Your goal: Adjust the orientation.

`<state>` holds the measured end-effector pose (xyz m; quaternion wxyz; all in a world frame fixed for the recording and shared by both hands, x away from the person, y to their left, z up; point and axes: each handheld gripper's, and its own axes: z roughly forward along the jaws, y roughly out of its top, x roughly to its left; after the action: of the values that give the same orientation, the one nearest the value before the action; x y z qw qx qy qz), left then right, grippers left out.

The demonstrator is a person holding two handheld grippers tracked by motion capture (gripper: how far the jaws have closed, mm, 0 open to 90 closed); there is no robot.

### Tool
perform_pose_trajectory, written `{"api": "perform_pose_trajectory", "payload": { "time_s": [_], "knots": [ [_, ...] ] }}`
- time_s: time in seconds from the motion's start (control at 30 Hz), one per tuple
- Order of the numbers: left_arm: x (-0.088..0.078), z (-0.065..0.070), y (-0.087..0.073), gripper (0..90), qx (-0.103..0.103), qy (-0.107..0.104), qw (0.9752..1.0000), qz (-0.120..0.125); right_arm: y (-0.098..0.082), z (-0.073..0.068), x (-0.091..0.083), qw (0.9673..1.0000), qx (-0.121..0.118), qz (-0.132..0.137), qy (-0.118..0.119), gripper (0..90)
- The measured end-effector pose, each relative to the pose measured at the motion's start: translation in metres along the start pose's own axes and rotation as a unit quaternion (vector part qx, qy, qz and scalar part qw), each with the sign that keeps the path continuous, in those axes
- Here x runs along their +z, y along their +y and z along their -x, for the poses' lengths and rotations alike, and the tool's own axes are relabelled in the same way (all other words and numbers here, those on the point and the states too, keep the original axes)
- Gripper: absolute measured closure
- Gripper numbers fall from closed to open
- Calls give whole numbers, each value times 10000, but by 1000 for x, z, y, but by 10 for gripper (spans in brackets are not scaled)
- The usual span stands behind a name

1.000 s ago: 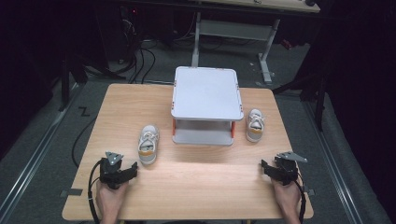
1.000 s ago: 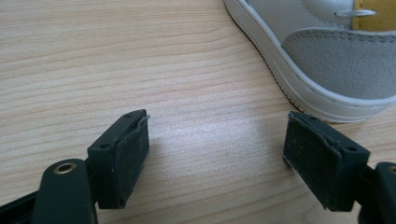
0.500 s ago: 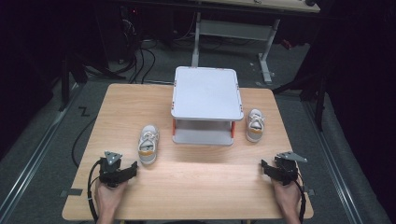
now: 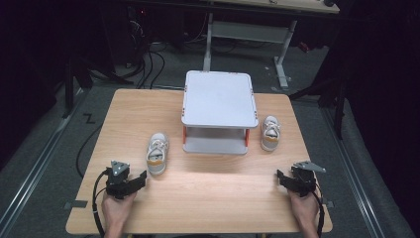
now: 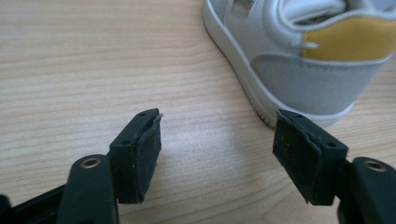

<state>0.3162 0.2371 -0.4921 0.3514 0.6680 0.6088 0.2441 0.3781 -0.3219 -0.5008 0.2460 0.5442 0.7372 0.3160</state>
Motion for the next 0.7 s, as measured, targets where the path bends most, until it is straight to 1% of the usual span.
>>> {"api": "perform_pose_trajectory", "payload": {
  "time_s": [0.07, 0.1, 0.13, 0.2, 0.23, 0.27, 0.3, 0.33, 0.37, 0.43, 0.47, 0.5, 0.53, 0.57, 0.6, 0.63, 0.67, 0.7],
  "knots": [
    [-6, 0, 4, 354, -28, -67, 9999, 84, 0, 0, 0, 10000, -2, 0, 1, 369],
    [-6, 0, 4, 358, -28, -67, 9999, 84, 0, 0, 0, 10000, -2, 0, 1, 369],
    [-12, 1, 10, 361, -62, -134, 9997, 182, 0, 0, 0, 10000, -3, -1, 3, 369],
    [-18, 2, 15, 365, -87, -228, 9994, 259, 0, 0, 0, 10000, -4, -2, 4, 368],
    [-18, 2, 15, 366, -87, -228, 9994, 259, 0, 0, 0, 10000, -4, -2, 4, 368],
    [-20, 3, 19, 366, -97, -265, 9992, 287, 0, 0, 0, 10000, -12, 0, 4, 368],
    [-24, 5, 26, 370, -103, -302, 9990, 300, 0, 0, 0, 10000, -14, 0, 6, 367],
    [-24, 5, 26, 372, -103, -302, 9990, 300, 0, 0, 0, 10000, -14, 0, 6, 367],
    [-25, 8, 33, 374, -26, -307, 9991, 297, 0, 0, 0, 10000, -14, 0, 6, 366],
    [-24, 12, 42, 379, 111, -295, 9992, 254, 0, 0, 0, 10000, -13, -1, 7, 365],
    [-24, 12, 42, 383, 111, -295, 9992, 254, 0, 0, 0, 10000, -15, -2, 6, 365],
    [-23, 14, 45, 383, 159, -302, 9992, 230, 0, 0, 0, 10000, -15, -2, 6, 365],
    [-19, 18, 52, 393, 234, -265, 9993, 157, 0, 0, 0, 10000, -8, -4, 8, 365],
    [-16, 19, 56, 398, 291, -241, 9992, 112, 0, 0, 0, 10000, -16, -2, 9, 364],
    [-13, 21, 59, 405, 296, -234, 9993, 66, 0, 0, 0, 10000, -17, -3, 10, 364],
    [-10, 21, 62, 411, 351, -207, 9992, 9, 0, 0, 0, 10000, -20, -3, 16, 364],
    [-10, 21, 62, 419, 351, -207, 9992, 9, 0, 0, 0, 10000, -20, -3, 16, 364],
    [-7, 23, 65, 419, 397, -155, 9991, -61, 0, 0, 0, 10000, -18, -3, 17, 363]
  ]
}}
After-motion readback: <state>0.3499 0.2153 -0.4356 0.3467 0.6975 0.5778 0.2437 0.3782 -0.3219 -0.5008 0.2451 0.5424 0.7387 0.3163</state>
